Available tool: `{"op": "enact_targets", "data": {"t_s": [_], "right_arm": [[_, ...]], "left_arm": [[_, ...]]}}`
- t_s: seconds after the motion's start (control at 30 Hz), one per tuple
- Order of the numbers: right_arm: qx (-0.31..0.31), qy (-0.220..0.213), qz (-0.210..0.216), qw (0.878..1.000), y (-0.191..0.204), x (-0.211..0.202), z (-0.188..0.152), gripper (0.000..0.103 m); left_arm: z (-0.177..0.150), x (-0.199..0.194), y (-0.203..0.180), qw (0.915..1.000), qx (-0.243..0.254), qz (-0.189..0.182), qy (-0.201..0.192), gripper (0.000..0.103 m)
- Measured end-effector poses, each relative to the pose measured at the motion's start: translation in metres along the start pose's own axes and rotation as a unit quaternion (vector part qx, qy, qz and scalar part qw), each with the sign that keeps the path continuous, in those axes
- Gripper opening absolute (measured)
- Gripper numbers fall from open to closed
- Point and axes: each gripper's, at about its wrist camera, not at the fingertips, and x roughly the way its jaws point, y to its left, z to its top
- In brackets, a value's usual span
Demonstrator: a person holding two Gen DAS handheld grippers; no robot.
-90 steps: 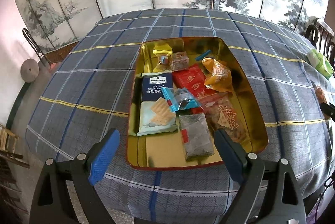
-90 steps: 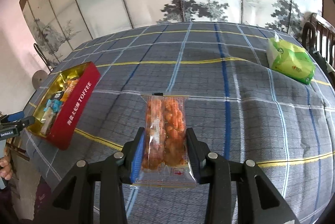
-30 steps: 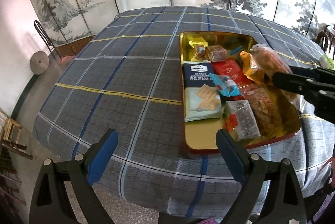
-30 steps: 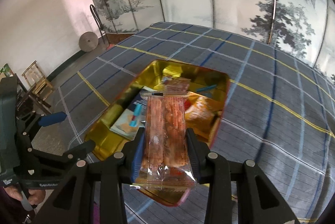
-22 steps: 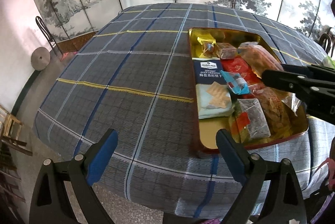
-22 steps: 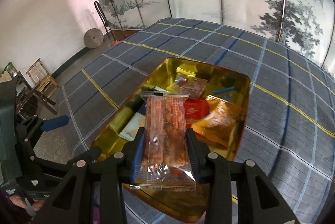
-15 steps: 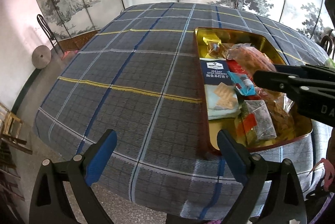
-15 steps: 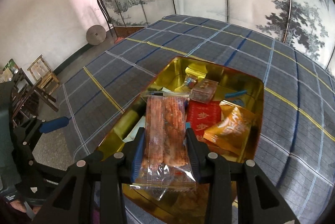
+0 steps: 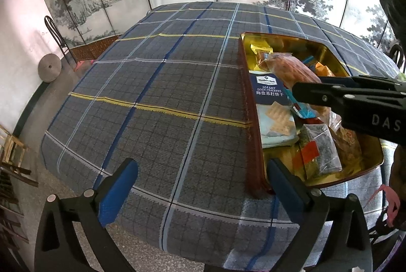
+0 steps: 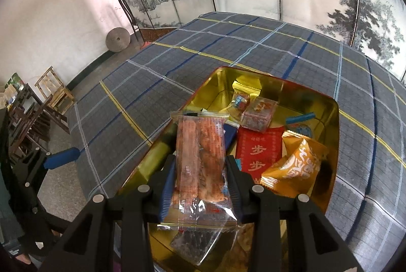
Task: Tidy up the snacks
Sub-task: 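Lower the stick pack into the gold tray and open the right gripper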
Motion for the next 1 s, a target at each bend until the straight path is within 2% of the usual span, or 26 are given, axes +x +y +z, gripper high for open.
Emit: {"op": "enact_targets", "data": {"t_s": [1.0], "right_arm": [[0.018, 0.005, -0.001, 1.000, -0.010, 0.019, 0.009, 0.039]], "left_arm": [[0.003, 0.010, -0.002, 0.9999, 0.014, 0.000, -0.006, 0.102]]}}
